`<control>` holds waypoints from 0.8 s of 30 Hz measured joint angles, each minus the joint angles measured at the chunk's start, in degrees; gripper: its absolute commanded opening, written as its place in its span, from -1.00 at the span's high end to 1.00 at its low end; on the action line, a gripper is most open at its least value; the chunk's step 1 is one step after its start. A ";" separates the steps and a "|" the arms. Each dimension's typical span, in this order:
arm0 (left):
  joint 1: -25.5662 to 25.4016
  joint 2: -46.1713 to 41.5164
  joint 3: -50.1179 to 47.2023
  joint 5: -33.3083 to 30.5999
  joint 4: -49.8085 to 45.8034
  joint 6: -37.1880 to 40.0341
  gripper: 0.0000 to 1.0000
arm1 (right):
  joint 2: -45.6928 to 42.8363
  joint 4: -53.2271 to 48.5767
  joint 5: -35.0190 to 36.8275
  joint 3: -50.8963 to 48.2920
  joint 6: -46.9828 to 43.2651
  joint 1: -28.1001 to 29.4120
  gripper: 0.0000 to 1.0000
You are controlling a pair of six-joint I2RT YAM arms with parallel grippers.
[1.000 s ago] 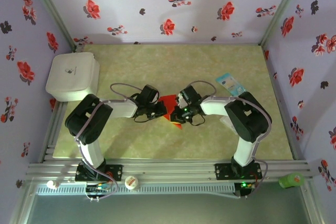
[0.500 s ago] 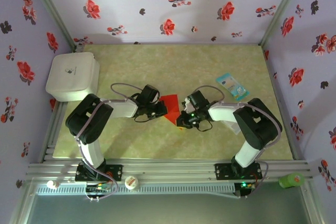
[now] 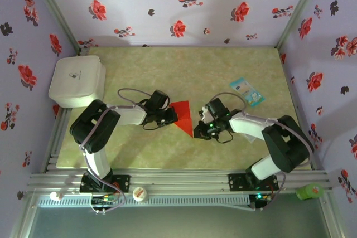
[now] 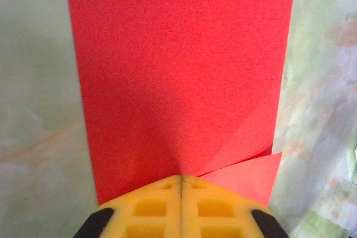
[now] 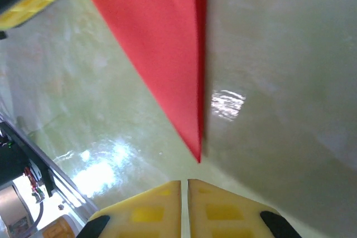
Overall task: Fold a paper plane with a square sheet of paper (pick it up from the middle)
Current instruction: Third fold the triangle at the center of the table.
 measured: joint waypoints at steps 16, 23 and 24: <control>0.00 -0.07 0.00 -0.02 -0.02 -0.02 1.00 | 11.04 9.22 -2.56 5.75 4.31 -0.26 0.82; -0.31 -0.50 0.17 -0.90 -0.57 0.04 0.90 | 12.35 10.21 -2.27 3.61 4.52 -0.37 0.94; -0.42 -0.63 0.33 -1.25 -0.94 0.13 0.84 | 12.35 10.45 -2.29 3.48 4.57 -0.37 0.94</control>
